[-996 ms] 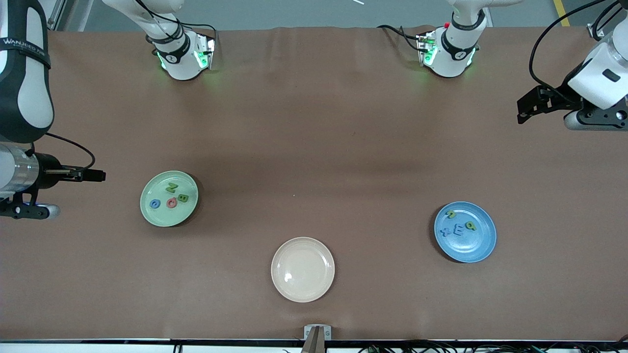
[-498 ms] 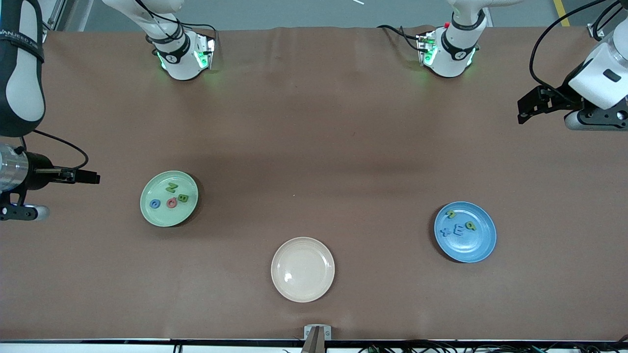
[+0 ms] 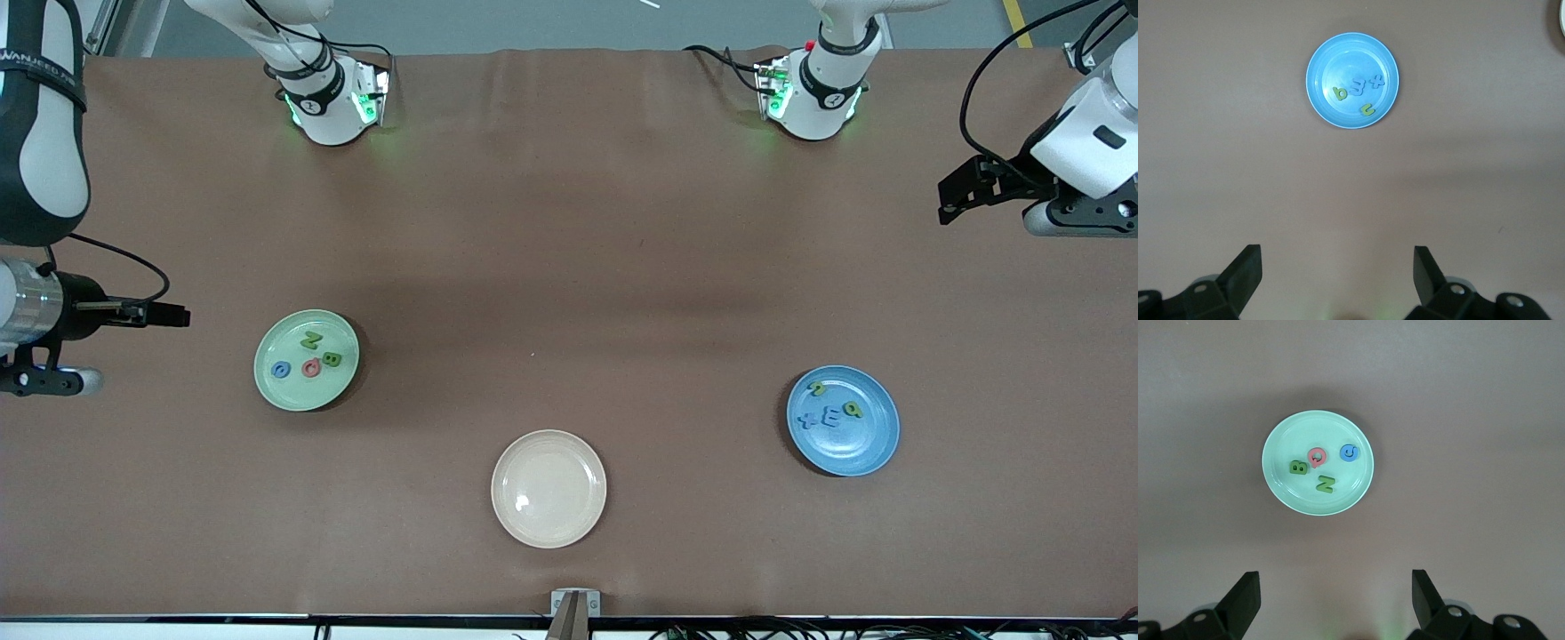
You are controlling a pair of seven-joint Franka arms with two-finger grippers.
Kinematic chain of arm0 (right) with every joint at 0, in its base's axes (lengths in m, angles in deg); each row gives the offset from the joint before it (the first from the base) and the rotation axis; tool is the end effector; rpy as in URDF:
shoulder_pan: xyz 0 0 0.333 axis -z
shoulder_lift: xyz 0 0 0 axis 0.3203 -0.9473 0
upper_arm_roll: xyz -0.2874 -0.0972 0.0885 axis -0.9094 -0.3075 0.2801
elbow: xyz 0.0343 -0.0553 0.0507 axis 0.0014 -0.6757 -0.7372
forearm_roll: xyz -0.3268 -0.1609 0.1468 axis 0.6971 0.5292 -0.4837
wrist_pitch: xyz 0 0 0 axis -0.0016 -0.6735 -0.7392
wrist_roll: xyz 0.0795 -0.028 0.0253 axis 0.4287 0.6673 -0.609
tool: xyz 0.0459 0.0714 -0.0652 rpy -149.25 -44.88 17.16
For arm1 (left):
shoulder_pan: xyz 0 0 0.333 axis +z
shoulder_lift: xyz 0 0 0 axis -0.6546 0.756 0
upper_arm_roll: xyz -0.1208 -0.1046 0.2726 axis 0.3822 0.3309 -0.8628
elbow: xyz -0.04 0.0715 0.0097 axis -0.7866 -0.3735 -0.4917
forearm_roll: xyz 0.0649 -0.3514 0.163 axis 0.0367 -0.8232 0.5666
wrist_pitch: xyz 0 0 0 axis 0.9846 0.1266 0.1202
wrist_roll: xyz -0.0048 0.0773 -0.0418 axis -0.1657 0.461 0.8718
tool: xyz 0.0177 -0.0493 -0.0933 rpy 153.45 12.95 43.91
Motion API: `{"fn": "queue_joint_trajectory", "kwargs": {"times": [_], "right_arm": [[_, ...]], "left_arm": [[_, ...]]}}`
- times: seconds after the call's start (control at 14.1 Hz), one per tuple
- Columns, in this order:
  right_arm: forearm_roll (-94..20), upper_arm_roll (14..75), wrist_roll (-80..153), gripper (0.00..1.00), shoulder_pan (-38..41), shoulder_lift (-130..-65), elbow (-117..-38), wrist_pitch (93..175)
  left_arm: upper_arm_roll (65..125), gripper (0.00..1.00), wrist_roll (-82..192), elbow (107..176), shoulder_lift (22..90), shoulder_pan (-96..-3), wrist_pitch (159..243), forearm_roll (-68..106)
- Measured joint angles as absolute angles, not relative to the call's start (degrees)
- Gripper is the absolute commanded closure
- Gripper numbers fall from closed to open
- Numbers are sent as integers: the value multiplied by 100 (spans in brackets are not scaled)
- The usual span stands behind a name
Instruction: Sort upper and lower case letters into plates
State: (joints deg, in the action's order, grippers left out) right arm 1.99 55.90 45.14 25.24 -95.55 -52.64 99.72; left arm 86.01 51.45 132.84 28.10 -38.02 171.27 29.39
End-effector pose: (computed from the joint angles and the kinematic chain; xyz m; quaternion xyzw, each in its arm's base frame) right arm 0.6414 -0.0254 0.5148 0.9910 -0.0399 -0.1276 0.0036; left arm 0.5342 -0.0613 0.6323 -0.9993 0.0321 0.0117 0.0142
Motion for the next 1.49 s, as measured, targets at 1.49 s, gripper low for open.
{"fn": "queue_joint_trajectory", "kwargs": {"times": [1.49], "right_arm": [[202, 5015, 4494, 0, 2000, -6846, -7827, 10849]], "left_arm": [[8600, 0, 5114, 13285, 2776, -3800, 17121, 2939]]}}
